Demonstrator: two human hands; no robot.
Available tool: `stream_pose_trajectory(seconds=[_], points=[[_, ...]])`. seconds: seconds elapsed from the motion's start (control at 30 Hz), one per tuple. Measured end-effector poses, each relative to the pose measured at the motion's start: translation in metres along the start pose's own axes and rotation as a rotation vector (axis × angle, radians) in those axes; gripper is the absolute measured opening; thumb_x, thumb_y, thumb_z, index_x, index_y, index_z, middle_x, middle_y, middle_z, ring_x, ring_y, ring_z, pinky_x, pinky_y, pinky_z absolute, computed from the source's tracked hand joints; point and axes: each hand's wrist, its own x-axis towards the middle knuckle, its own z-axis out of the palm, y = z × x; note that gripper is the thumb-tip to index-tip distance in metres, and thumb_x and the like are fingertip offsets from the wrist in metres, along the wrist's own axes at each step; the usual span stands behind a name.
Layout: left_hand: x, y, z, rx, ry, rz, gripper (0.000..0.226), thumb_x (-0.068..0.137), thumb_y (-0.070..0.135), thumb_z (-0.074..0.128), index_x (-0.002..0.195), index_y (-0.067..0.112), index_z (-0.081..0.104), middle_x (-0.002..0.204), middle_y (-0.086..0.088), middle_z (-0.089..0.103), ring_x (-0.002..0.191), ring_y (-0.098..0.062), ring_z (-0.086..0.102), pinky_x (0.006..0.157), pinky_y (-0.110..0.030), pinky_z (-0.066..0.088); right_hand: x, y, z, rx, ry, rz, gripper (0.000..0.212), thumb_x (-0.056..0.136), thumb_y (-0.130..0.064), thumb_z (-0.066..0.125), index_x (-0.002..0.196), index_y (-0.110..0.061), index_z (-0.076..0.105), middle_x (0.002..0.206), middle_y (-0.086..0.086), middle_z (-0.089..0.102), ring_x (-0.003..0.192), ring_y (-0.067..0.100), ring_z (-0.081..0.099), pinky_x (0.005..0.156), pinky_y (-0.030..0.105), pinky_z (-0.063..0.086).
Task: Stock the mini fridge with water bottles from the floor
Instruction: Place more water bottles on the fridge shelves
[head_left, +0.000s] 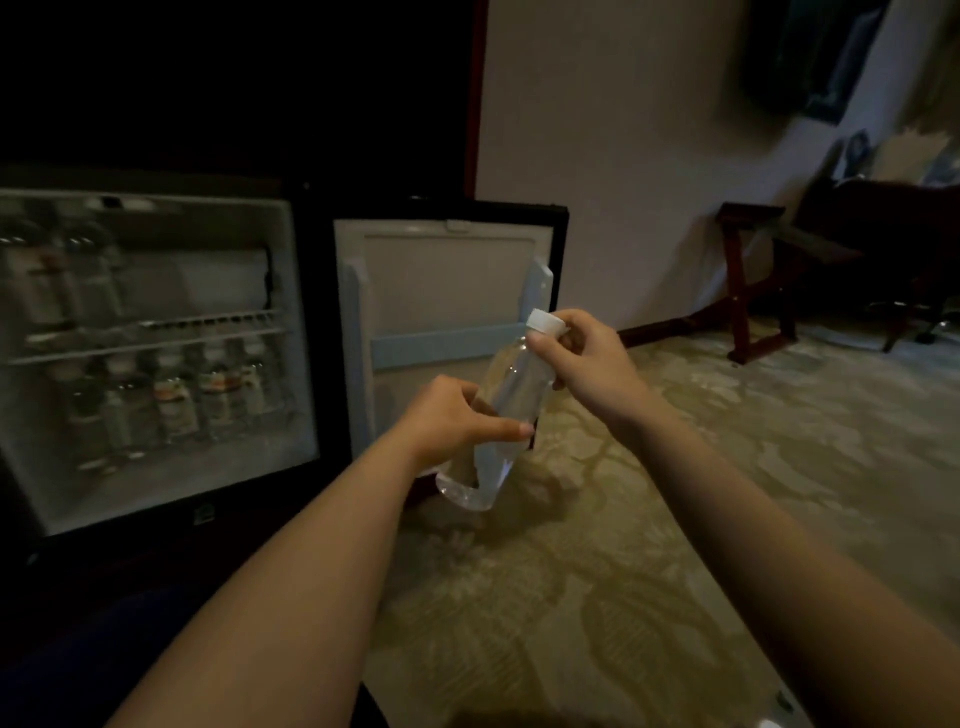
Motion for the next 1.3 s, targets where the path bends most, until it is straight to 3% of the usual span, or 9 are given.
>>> stream_pose_trajectory(seconds=[0.17,0.27,0.43,0.6,0.73,0.83,1.03,1.13,1.3], points=[[-0.002,0.007,-0.051,-0.013,0.069,0.016,0.024,0.064,0.035,0.081,0.077,0.019,0.069,0.067,0.008,0.067,0.067,-0.005,0.066,0.059,-0.015,0.050,0.016,-0.029,0.024,0.061,-0.177,0.085,0.045,0.084,-0.035,0.066,0.123,-0.019,0.050,0.111,0.006,0.060,0.098,0.017,0.062,0.079,0.032,0.056],[-0.007,0.013,-0.081,-0.025,0.101,0.018,0.027,0.063,0.032,0.081,0.079,0.014,0.069,0.073,0.001,0.068,0.073,-0.011,0.067,0.067,-0.021,0.054,0.021,-0.044,0.045,0.158,-0.287,0.064,0.031,0.086,-0.030,0.065,0.114,-0.024,0.054,0.107,0.003,0.066,0.098,0.018,0.067,0.084,0.036,0.058],[-0.017,0.012,-0.140,0.005,0.145,0.030,0.017,0.068,0.026,0.079,0.067,0.015,0.068,0.069,-0.003,0.065,0.074,-0.016,0.063,0.073,-0.029,0.053,0.040,-0.073,0.099,0.297,-0.274,-0.025,0.015,0.089,-0.021,0.061,0.103,-0.021,0.057,0.093,0.000,0.068,0.084,0.015,0.069,0.068,0.027,0.057],[-0.022,0.001,-0.203,0.113,0.192,-0.035,0.037,0.074,0.036,0.074,0.097,0.008,0.070,0.087,-0.002,0.073,0.082,-0.010,0.068,0.056,-0.013,0.049,0.068,-0.108,0.154,0.263,-0.292,-0.115,0.014,0.089,-0.019,0.061,0.102,-0.017,0.057,0.095,0.005,0.067,0.094,0.026,0.067,0.083,0.046,0.056],[-0.019,-0.013,-0.248,0.168,0.167,-0.156,0.062,0.078,0.047,0.066,0.126,0.011,0.053,0.105,0.005,0.071,0.101,-0.010,0.066,0.080,-0.027,0.046,0.097,-0.127,0.197,0.213,-0.312,-0.174,0.012,0.088,-0.021,0.063,0.099,-0.017,0.060,0.091,0.002,0.067,0.095,0.026,0.067,0.088,0.051,0.053],[-0.014,-0.032,-0.267,0.142,0.163,-0.135,0.065,0.078,0.046,0.066,0.133,0.017,0.044,0.122,-0.002,0.061,0.111,-0.017,0.059,0.097,-0.038,0.045,0.114,-0.131,0.225,0.161,-0.302,-0.210,0.014,0.086,-0.023,0.065,0.099,-0.019,0.060,0.091,0.000,0.066,0.095,0.025,0.066,0.086,0.046,0.054],[0.008,-0.092,-0.288,0.136,0.340,-0.106,0.087,0.069,0.053,0.071,0.140,0.021,0.032,0.138,-0.006,0.047,0.124,-0.024,0.050,0.102,-0.044,0.045,0.126,-0.109,0.282,0.120,-0.224,-0.226,0.032,0.083,-0.027,0.067,0.113,-0.020,0.057,0.094,-0.012,0.062,0.088,0.003,0.059,0.065,0.010,0.040],[0.020,-0.113,-0.294,0.181,0.333,-0.107,0.074,0.072,0.043,0.072,0.135,0.024,0.040,0.130,-0.003,0.054,0.115,-0.019,0.055,0.100,-0.044,0.047,0.129,-0.094,0.302,0.069,-0.183,-0.246,0.035,0.083,-0.026,0.068,0.114,-0.020,0.054,0.094,-0.012,0.061,0.088,0.004,0.058,0.069,0.014,0.042],[0.037,-0.144,-0.304,0.165,0.405,-0.098,0.069,0.079,0.030,0.069,0.138,0.025,0.033,0.136,-0.003,0.050,0.119,-0.017,0.051,0.099,-0.037,0.046,0.150,-0.085,0.333,0.094,-0.169,-0.291,0.048,0.084,-0.025,0.066,0.128,-0.019,0.048,0.118,0.000,0.061,0.108,0.015,0.058,0.077,0.019,0.046]])
